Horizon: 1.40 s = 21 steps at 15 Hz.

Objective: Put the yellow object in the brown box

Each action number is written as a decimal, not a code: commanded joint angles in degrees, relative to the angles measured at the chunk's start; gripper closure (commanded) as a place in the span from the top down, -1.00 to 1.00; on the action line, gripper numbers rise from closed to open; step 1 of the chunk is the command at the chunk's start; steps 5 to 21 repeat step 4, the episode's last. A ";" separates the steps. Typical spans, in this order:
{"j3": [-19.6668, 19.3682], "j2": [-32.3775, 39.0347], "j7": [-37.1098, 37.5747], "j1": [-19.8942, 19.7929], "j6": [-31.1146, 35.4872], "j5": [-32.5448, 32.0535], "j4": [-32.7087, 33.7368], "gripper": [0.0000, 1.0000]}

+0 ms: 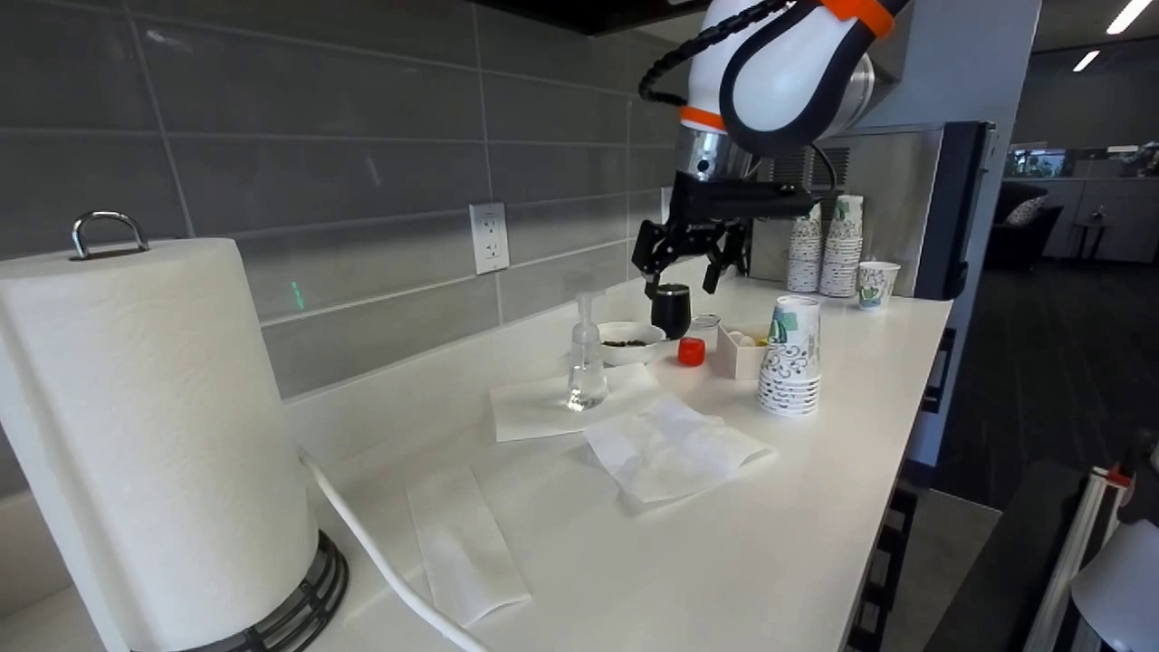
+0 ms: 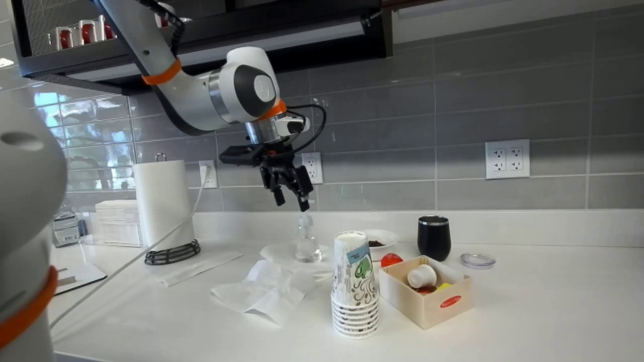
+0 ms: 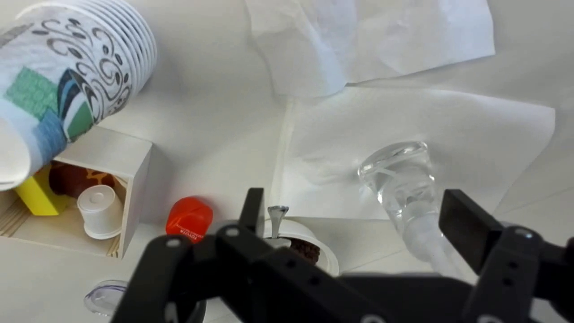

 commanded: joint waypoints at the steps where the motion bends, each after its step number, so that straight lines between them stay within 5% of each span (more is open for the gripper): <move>1: 2.41 -5.51 1.12 -0.41 1.18 2.43 -5.76 1.00; 21: 3.53 -6.94 0.84 -0.28 1.07 4.11 -7.71 1.00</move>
